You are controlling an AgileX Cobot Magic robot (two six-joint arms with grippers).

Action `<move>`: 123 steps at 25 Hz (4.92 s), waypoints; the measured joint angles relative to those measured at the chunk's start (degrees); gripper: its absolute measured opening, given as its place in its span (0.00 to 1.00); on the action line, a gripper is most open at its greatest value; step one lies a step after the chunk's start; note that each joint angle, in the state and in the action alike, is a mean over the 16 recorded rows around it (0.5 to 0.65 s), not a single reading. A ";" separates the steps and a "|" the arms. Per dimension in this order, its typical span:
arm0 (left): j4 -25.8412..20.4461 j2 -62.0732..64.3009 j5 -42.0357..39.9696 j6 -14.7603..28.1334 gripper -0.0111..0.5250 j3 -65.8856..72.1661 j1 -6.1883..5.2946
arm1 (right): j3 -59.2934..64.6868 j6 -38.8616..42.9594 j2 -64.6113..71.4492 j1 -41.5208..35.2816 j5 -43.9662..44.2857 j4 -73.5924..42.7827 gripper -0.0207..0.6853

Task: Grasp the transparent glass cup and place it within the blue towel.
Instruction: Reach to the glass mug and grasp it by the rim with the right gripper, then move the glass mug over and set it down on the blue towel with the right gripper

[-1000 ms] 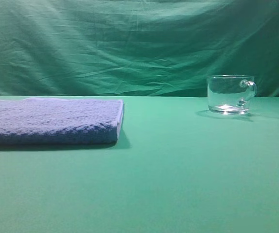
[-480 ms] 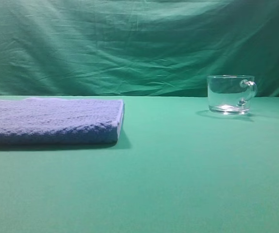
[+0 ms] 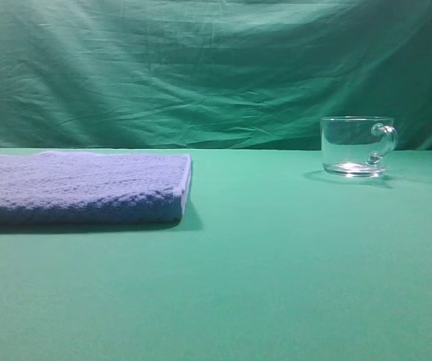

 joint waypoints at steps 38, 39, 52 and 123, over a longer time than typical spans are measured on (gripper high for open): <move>0.00 0.00 0.00 0.00 0.02 0.00 0.00 | -38.16 4.89 57.06 10.90 15.25 -6.92 0.81; 0.00 0.00 0.00 0.00 0.02 0.00 0.00 | -38.54 4.98 57.54 10.90 15.13 -7.12 0.79; 0.00 0.00 0.00 0.00 0.02 0.00 0.00 | -41.49 6.86 59.61 10.90 13.78 -9.67 0.34; 0.00 0.00 0.00 0.00 0.02 0.00 0.00 | -83.42 5.26 74.09 47.49 24.98 -14.76 0.60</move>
